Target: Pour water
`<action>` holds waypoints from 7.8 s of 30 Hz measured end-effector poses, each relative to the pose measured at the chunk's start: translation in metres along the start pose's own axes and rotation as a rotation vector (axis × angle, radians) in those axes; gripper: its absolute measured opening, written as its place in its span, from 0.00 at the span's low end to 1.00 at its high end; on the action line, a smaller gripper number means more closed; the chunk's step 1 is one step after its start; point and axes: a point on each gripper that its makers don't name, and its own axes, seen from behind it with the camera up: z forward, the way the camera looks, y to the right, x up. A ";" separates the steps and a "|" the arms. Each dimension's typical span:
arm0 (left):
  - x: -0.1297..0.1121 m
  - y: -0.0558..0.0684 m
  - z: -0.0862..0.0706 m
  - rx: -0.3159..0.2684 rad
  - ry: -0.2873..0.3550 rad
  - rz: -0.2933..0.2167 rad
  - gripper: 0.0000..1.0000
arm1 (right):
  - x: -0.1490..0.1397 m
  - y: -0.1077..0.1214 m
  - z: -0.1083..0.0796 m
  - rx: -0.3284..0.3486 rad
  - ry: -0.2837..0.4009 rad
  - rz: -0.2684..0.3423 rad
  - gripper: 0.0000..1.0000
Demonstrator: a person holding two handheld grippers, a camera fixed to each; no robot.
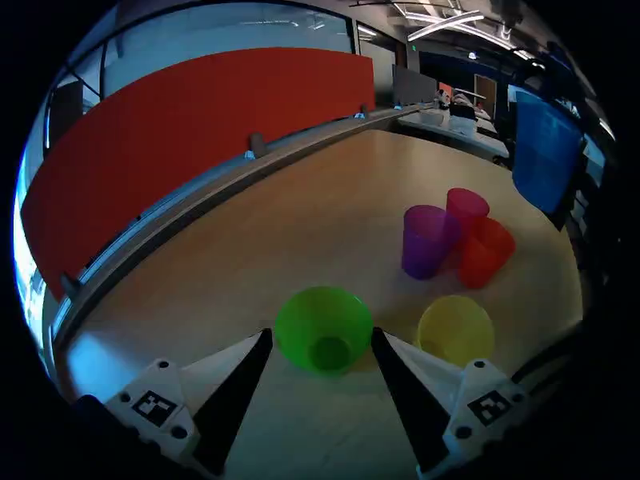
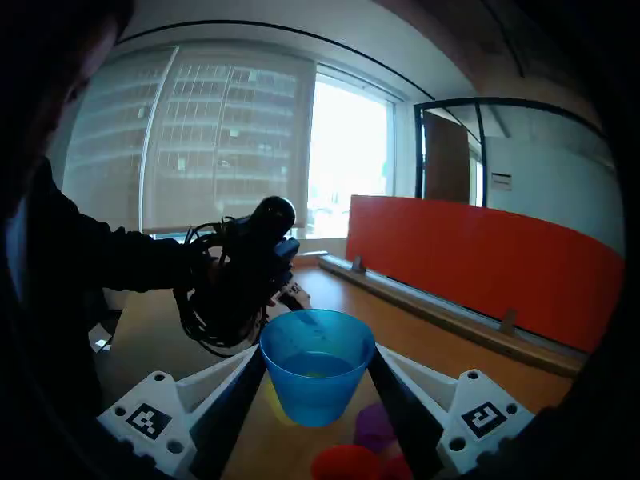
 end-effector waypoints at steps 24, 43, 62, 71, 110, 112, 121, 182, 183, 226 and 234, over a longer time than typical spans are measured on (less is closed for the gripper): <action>0.002 -0.009 0.025 0.001 -0.009 0.001 0.92 | -0.008 0.007 -0.002 -0.006 -0.008 0.013 0.90; 0.007 -0.009 0.021 0.025 0.044 -0.027 0.90 | -0.006 0.006 -0.002 -0.014 -0.009 0.008 0.90; 0.042 0.006 -0.035 0.057 0.176 -0.043 0.90 | 0.008 -0.002 -0.002 -0.014 0.000 -0.013 0.90; 0.065 0.012 -0.063 0.074 0.248 -0.042 0.90 | 0.013 -0.003 -0.004 -0.023 -0.001 -0.022 0.90; 0.142 0.037 -0.177 0.136 0.599 -0.090 0.90 | 0.027 0.001 -0.007 -0.050 -0.007 -0.038 0.90; 0.145 0.039 -0.181 0.136 0.613 -0.091 0.90 | 0.028 0.000 -0.007 -0.050 -0.007 -0.041 0.90; 0.151 0.047 -0.191 0.119 0.653 -0.104 0.90 | 0.029 -0.001 -0.007 -0.050 -0.004 -0.043 0.90; 0.103 0.067 -0.186 0.077 0.580 -0.126 0.90 | 0.056 0.003 0.006 -0.037 -0.061 -0.221 0.90; 0.102 0.067 -0.185 0.076 0.579 -0.126 0.90 | 0.056 0.003 0.006 -0.036 -0.063 -0.226 0.90; 0.083 0.091 -0.175 0.059 0.577 -0.101 0.90 | 0.077 0.008 0.028 -0.005 -0.089 -0.485 0.90; 0.080 0.094 -0.175 0.050 0.574 -0.103 0.90 | 0.083 0.010 0.032 -0.001 -0.090 -0.528 0.90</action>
